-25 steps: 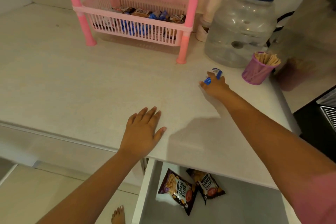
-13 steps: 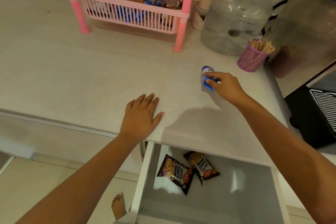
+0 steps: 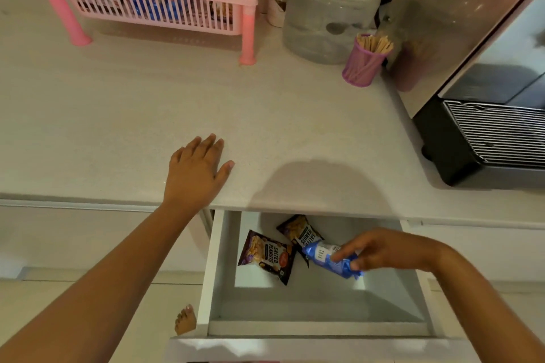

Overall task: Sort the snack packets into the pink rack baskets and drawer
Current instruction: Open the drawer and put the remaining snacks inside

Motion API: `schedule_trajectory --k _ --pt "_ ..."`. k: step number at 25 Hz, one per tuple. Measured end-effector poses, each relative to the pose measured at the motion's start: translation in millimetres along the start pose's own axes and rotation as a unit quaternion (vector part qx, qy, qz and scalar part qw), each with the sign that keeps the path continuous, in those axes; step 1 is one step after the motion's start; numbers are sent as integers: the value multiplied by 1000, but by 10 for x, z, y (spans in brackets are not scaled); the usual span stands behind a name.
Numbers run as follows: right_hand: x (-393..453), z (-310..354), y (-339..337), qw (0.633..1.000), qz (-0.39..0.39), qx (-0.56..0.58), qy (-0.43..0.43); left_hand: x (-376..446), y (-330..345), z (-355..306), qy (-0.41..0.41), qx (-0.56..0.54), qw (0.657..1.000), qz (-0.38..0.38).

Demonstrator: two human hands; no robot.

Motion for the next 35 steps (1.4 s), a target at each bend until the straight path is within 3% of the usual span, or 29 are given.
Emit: schedule_trajectory --k 3,7,15,19,22,25,28,30,31,35 --pt "447 -423 239 988 -38 -110 101 -7 10 -2 4 4 1000 5" --pt "918 -646 414 959 88 -187 195 43 -20 32 2 5 1000 -4" --pt "1285 -707 802 917 127 -301 230 -9 44 8 6 3 1000 -2" --pt "1104 -451 702 951 39 -202 231 26 -1 16 4 9 1000 3" --pt "641 -155 754 970 -149 -130 138 15 -21 2 12 2 1000 9" --pt "104 217 1129 941 -311 -126 43 10 -21 11 14 2 1000 18" --pt "-70 489 1552 924 -316 -216 -22 -8 -17 2 12 -5 1000 23" --pt "6 572 1703 856 -333 -393 -36 -49 -31 -7 14 -11 999 33" --pt "34 612 1699 840 -328 -433 -6 -82 -33 -4 15 -8 999 42" --pt "117 636 1614 835 -385 -391 49 -312 -45 40 45 16 996 79"
Point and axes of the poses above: each hand's wrist, its own x-axis towards the middle knuckle, its own y-axis out of the palm, z = x × y, the point moved 1 cm from there along x, towards the middle knuckle, and after that the axes turned 13 degrees about -x, right-handed, at the moved point
